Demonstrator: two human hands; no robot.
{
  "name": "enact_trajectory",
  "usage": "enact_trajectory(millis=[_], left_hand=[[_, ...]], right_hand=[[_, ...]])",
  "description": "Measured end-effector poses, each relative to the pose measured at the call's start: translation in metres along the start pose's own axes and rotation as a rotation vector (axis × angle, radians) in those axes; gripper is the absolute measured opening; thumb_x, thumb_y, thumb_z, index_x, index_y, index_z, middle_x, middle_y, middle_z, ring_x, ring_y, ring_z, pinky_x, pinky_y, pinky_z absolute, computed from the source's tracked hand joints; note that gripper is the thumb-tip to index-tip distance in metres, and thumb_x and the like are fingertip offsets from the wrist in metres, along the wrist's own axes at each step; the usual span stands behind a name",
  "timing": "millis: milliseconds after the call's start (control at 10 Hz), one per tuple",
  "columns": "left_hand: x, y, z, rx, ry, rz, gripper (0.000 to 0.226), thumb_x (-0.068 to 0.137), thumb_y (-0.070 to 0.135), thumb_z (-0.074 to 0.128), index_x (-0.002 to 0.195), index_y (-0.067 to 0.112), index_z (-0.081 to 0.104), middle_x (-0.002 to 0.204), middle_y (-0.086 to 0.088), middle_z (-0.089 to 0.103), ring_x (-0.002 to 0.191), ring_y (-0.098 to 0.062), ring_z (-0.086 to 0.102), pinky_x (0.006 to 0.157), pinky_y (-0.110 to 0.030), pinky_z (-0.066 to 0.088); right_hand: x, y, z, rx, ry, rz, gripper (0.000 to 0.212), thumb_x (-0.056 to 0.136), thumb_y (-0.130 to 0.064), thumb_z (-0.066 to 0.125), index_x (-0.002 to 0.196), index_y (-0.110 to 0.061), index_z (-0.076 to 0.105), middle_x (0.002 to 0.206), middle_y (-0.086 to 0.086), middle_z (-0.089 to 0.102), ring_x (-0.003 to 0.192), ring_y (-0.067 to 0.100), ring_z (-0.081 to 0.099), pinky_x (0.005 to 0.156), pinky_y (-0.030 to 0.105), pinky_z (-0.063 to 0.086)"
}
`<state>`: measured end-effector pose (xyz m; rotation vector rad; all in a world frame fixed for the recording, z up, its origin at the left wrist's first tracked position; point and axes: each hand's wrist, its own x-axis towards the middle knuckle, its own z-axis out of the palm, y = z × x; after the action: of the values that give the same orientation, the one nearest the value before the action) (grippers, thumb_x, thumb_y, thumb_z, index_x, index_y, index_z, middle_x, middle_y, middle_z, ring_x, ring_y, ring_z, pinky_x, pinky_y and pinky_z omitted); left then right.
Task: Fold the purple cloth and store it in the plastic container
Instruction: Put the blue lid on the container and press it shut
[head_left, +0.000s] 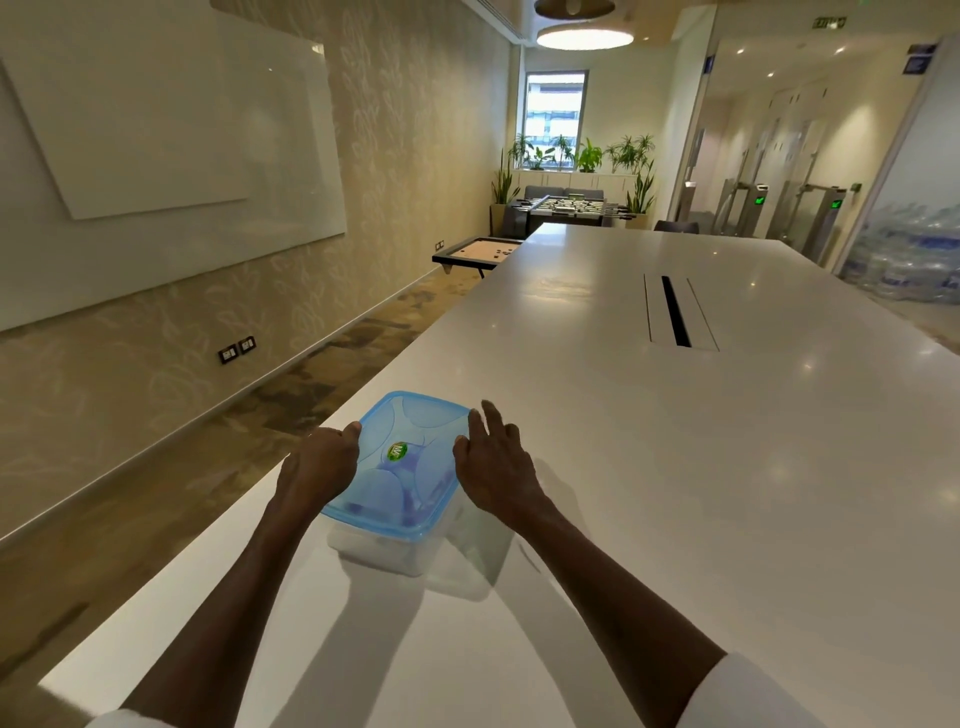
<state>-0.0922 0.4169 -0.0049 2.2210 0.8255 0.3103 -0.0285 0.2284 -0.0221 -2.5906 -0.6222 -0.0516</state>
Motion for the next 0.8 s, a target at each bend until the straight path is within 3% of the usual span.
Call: enact_trajectory(millis=[100,200,300,400,500,800], left_hand=[[0.0,0.006,-0.003,0.057,0.009,0.039,0.045,0.102,0.017,0.032,0.144,0.003,0.03,0.116,-0.013,0.061,0.104,-0.024,0.063,0.077,-0.025,0.046],[0.01,0.007,0.001,0.125,-0.054,0.059,0.034,0.101,0.013,0.029,0.122,0.0,0.052,0.115,-0.019,0.061,0.104,-0.032,0.062,0.083,-0.033,0.049],[0.017,0.013,0.002,0.139,-0.071,0.056,0.032,0.101,0.016,0.029,0.096,0.001,0.056,0.115,-0.023,0.062,0.108,-0.038,0.059,0.087,-0.04,0.046],[0.029,0.017,0.005,0.115,-0.061,0.056,0.039,0.101,0.018,0.029,0.121,-0.003,0.055,0.115,-0.023,0.063,0.107,-0.037,0.06,0.088,-0.04,0.047],[0.043,0.022,0.01,0.14,-0.039,0.115,0.037,0.102,0.017,0.031,0.125,-0.003,0.052,0.116,-0.024,0.063,0.108,-0.039,0.06,0.092,-0.042,0.05],[0.059,0.033,0.017,-0.137,-0.109,0.005,0.049,0.101,0.035,0.04,0.113,-0.008,0.061,0.118,-0.029,0.062,0.112,-0.042,0.057,0.093,-0.043,0.045]], right_hand=[[0.0,0.002,0.002,0.069,-0.024,-0.023,0.055,0.101,-0.033,0.026,0.15,-0.008,0.018,0.161,0.01,0.014,0.137,0.036,0.032,0.106,0.052,0.037],[0.004,0.003,0.004,0.07,-0.052,-0.018,0.057,0.102,-0.032,0.024,0.151,-0.006,0.013,0.162,0.012,0.011,0.141,0.035,0.029,0.109,0.051,0.035],[0.005,0.006,0.009,0.065,-0.064,-0.04,0.058,0.102,-0.031,0.025,0.151,-0.003,0.012,0.162,0.014,0.01,0.141,0.036,0.029,0.109,0.05,0.036],[0.004,0.008,0.01,0.075,-0.061,-0.051,0.058,0.103,-0.03,0.024,0.151,-0.002,0.011,0.162,0.015,0.01,0.141,0.036,0.03,0.11,0.048,0.035],[0.005,0.01,0.011,0.083,-0.045,-0.07,0.058,0.103,-0.03,0.025,0.152,-0.002,0.012,0.162,0.015,0.01,0.14,0.037,0.031,0.111,0.047,0.035],[0.004,0.01,0.013,0.127,-0.013,-0.08,0.057,0.104,-0.031,0.024,0.152,-0.004,0.011,0.162,0.012,0.009,0.14,0.035,0.033,0.112,0.045,0.034]])
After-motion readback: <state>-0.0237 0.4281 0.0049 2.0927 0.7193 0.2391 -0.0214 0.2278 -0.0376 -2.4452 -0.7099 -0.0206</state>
